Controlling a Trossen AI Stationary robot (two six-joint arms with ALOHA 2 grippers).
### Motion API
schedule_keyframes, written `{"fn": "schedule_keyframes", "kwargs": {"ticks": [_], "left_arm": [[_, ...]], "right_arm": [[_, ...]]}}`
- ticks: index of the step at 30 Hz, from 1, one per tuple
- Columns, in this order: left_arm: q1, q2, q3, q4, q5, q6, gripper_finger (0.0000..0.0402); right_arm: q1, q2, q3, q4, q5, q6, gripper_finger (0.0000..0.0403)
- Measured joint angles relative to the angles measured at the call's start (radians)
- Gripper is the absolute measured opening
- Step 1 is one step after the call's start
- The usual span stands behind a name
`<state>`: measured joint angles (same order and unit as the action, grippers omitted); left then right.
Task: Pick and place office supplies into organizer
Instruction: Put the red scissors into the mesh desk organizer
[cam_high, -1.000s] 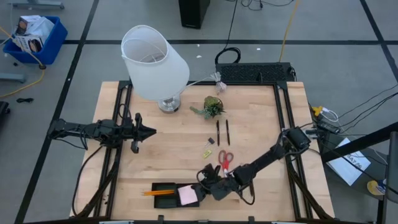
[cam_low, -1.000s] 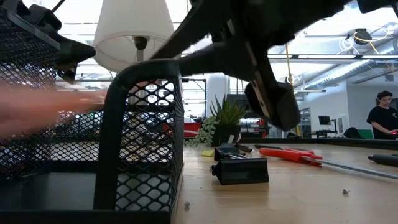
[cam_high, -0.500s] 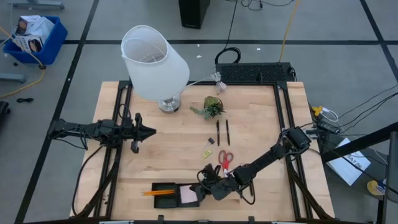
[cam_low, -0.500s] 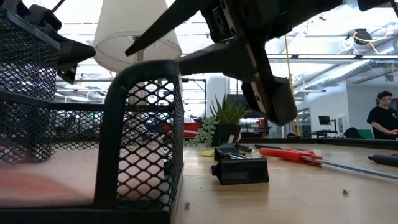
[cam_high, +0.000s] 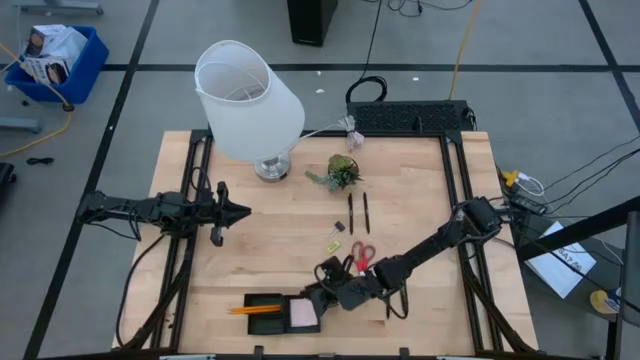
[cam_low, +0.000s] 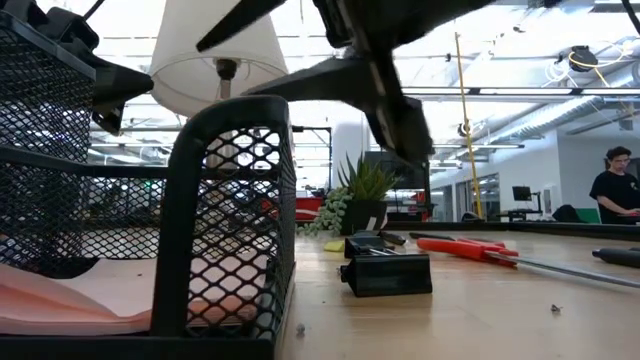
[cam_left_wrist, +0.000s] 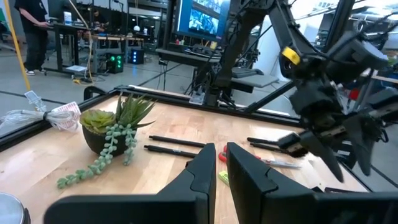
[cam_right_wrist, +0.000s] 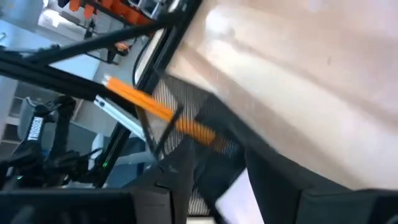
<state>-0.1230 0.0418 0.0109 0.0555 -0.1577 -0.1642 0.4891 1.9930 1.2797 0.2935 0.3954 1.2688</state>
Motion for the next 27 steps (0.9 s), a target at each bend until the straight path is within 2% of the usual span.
{"fn": "schedule_keyframes", "kwargs": {"ticks": [3, 11, 15, 18, 22, 27], "left_arm": [[0.000, 0.000, 0.000, 0.000, 0.000, 0.000, 0.0042], [0.000, 0.000, 0.000, 0.000, 0.000, 0.000, 0.0042], [0.000, 0.000, 0.000, 0.000, 0.000, 0.000, 0.0042], [0.000, 0.000, 0.000, 0.000, 0.000, 0.000, 0.0042], [0.000, 0.000, 0.000, 0.000, 0.000, 0.000, 0.0042], [0.000, 0.000, 0.000, 0.000, 0.000, 0.000, 0.0042]], "right_arm": [[-0.033, -0.050, 0.000, -0.118, -0.048, -0.052, 0.0129], [-0.099, -0.257, -0.001, -0.651, -0.088, -0.233, 0.0126], [-0.111, -0.372, -0.061, -0.821, -0.127, -0.333, 0.0125], [-0.125, -0.463, -0.144, -0.883, -0.187, -0.359, 0.0125], [-0.142, -0.569, -0.284, -0.890, -0.269, -0.300, 0.0125], [-0.143, -0.666, -0.462, -0.738, -0.276, -0.287, 0.0125]]}}
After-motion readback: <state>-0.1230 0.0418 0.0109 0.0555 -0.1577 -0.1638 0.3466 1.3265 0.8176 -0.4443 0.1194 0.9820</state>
